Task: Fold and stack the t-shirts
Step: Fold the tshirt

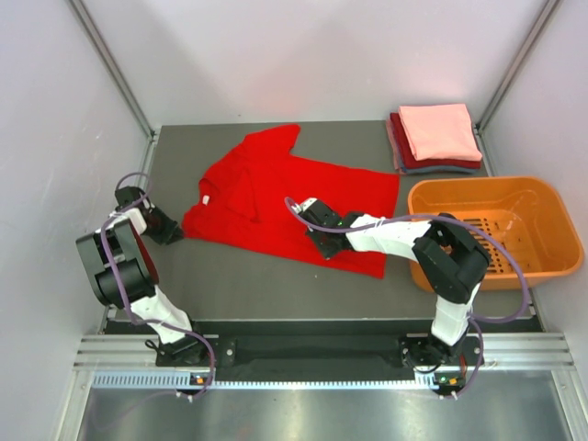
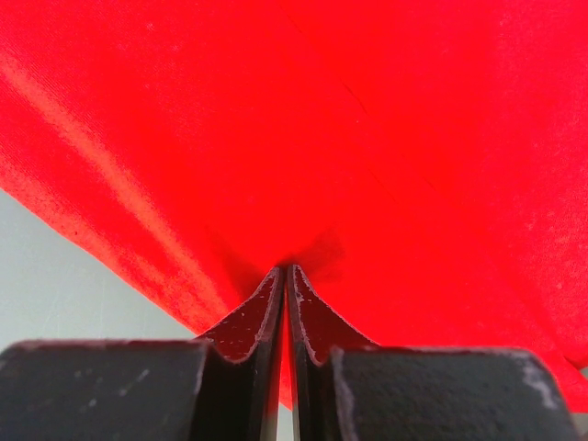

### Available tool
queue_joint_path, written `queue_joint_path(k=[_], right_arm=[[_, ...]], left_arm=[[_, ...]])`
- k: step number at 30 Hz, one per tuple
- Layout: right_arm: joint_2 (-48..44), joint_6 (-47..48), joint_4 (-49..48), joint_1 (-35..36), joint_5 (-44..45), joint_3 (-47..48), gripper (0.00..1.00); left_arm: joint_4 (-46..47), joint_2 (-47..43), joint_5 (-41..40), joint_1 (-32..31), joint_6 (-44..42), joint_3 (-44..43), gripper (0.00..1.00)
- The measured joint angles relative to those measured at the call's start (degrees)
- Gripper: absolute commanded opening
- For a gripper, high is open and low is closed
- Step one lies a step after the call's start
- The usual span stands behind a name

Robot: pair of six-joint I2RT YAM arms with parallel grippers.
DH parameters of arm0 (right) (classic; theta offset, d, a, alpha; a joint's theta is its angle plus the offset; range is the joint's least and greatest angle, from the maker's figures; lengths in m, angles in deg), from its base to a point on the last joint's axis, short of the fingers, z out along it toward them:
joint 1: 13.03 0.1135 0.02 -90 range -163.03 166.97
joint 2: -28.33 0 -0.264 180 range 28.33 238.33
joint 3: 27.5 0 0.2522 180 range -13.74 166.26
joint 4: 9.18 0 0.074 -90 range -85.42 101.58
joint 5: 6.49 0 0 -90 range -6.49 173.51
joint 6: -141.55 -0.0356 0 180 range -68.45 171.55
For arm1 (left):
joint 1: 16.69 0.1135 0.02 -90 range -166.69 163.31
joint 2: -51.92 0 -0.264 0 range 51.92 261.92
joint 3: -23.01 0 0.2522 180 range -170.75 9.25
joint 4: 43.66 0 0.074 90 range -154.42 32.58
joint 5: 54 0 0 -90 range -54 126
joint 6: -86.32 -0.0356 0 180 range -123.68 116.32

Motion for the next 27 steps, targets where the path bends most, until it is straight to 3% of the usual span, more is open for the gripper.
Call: queue_joint_path(k=[2,3,4,23,26,27], right_arm=[[0.0,0.0,0.0,0.0,0.0,0.0,0.05],[0.0,0.0,-0.1,0.0,0.0,-0.1,0.05],[0.0,0.0,-0.2,0.0,0.0,-0.1,0.05],[-0.1,-1.0,-0.3,-0.5,-0.6,-0.3,0.04],[-0.1,-1.1,-0.3,-0.6,-0.7,-0.3,0.04],[-0.1,-1.1,-0.3,-0.6,-0.7,-0.3,0.04]], left_arm=[[1.0,1.0,0.4,0.0,0.6,-0.5,0.11],[1.5,1.6,1.1,0.0,0.9,-0.8,0.01],[1.8,2.1,1.7,0.0,1.3,-1.1,0.0],[-5.1,5.3,-11.0,-2.6,-3.0,-9.6,0.0],[-6.9,5.4,-12.9,-3.0,-3.3,-10.8,0.1],[-7.4,5.3,-13.3,-3.1,-3.5,-11.2,0.18]])
